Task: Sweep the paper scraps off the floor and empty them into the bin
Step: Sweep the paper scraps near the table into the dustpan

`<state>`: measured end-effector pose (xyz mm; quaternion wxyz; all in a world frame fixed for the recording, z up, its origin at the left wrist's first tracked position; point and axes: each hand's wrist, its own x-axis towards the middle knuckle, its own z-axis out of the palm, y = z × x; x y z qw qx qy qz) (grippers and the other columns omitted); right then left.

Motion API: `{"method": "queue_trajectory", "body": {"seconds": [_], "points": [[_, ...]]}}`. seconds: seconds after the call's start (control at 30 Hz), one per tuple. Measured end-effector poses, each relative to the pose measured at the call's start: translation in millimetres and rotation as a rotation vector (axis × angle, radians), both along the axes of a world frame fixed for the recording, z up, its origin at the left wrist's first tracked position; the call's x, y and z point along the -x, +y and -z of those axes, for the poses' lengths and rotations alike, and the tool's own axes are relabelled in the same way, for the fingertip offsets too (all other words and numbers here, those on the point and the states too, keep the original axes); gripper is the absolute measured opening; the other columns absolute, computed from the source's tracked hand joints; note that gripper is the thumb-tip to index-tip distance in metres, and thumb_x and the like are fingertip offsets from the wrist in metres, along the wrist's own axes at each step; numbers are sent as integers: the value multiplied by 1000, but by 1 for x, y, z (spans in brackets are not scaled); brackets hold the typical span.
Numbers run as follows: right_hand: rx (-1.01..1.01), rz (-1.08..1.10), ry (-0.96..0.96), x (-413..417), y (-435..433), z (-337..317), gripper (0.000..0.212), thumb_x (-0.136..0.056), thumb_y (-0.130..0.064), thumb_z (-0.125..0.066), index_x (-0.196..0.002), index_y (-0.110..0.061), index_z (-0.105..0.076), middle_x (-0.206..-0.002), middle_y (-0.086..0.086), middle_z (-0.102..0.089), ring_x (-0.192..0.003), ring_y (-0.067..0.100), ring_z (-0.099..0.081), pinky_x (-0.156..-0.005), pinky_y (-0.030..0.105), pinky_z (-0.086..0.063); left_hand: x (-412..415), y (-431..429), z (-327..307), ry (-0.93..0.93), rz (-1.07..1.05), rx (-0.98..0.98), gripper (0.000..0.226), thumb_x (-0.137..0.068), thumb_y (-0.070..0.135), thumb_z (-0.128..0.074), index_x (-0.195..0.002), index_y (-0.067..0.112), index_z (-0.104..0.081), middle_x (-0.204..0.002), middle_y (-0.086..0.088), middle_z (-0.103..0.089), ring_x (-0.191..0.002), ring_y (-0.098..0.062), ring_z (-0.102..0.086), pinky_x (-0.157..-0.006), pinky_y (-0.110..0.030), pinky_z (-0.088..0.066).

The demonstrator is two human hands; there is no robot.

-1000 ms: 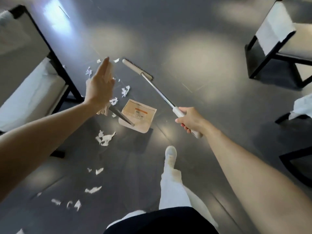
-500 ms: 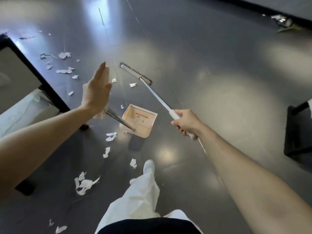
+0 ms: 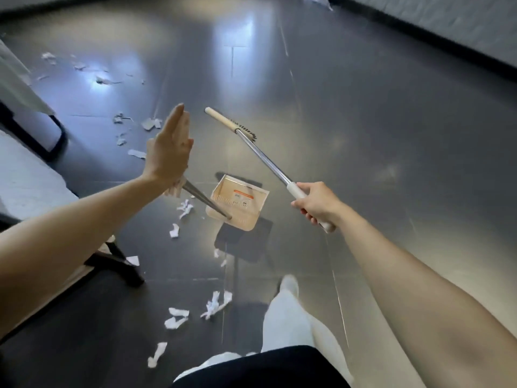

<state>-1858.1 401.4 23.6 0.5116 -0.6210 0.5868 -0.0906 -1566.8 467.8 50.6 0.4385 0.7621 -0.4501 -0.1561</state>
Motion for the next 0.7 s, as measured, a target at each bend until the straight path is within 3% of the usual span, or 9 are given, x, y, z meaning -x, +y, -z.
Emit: {"method": "queue_trajectory", "body": {"seconds": [0.13,0.2,0.27,0.3,0.37,0.4,0.47,0.53,0.7], "points": [[-29,-70,-23,-66,-155,15,44,-90,-3,-58,-129,-23,-57,-59,4,-45,-34,7,-36,-33,15,-31,-53,-125,10,11,-91,34,62,-96,11,-53,-150,32,-30,-145,1,-47,-67,-5,-55,-52,0,-41],[-52,-105,-22,-103,-230,18,44,-90,-2,-58,-131,-21,-55,-59,5,-45,-38,9,-36,-33,16,-32,-83,-186,12,2,-155,22,62,-96,11,-54,-151,29,-29,-146,1,-46,-71,-13,-59,-56,0,-42],[-82,-149,-20,-146,-298,17,47,-90,-2,-58,-134,-20,-53,-60,5,-45,-40,10,-36,-33,16,-32,-115,-240,8,5,-198,18,63,-96,11,-53,-151,29,-28,-147,4,-45,-82,-26,-64,-66,-11,-52],[-87,-176,-8,-170,-331,15,47,-91,-2,-58,-134,-19,-53,-60,5,-45,-41,11,-37,-33,16,-32,-134,-263,5,15,-232,11,63,-95,10,-52,-151,30,-28,-148,6,-44,-92,-30,-66,-77,-25,-57],[-80,-225,11,-221,-390,10,41,-91,-1,-57,-129,-17,-56,-61,6,-45,-42,12,-37,-33,15,-32,-171,-301,-1,36,-322,8,63,-95,10,-51,-150,30,-29,-148,7,-45,-112,-30,-62,-91,-40,-53],[-85,-245,4,-249,-418,7,38,-91,0,-56,-126,-15,-58,-60,6,-44,-42,12,-36,-33,15,-31,-192,-320,-3,31,-357,23,63,-95,11,-52,-150,30,-30,-147,6,-45,-117,-27,-59,-94,-35,-52],[-89,-304,0,-306,-473,6,35,-90,3,-55,-122,-12,-60,-59,5,-42,-40,12,-34,-32,15,-30,-237,-359,-5,28,-423,57,61,-95,9,-52,-150,26,-32,-148,5,-44,-125,-16,-51,-89,-4,-41],[-52,-368,22,-361,-526,12,33,-90,2,-55,-118,-15,-61,-58,6,-42,-39,14,-35,-35,18,-32,-290,-403,-1,60,-508,82,62,-93,8,-53,-149,26,-34,-147,6,-45,-122,-8,-50,-78,9,-29],[39,-479,21,-514,-658,32,35,-87,-3,-60,-114,-24,-64,-57,3,-46,-38,13,-37,-35,19,-36,-431,-520,16,104,-618,106,63,-93,8,-53,-148,32,-35,-125,17,-50,-74,-2,-54,-63,0,-42]]}}
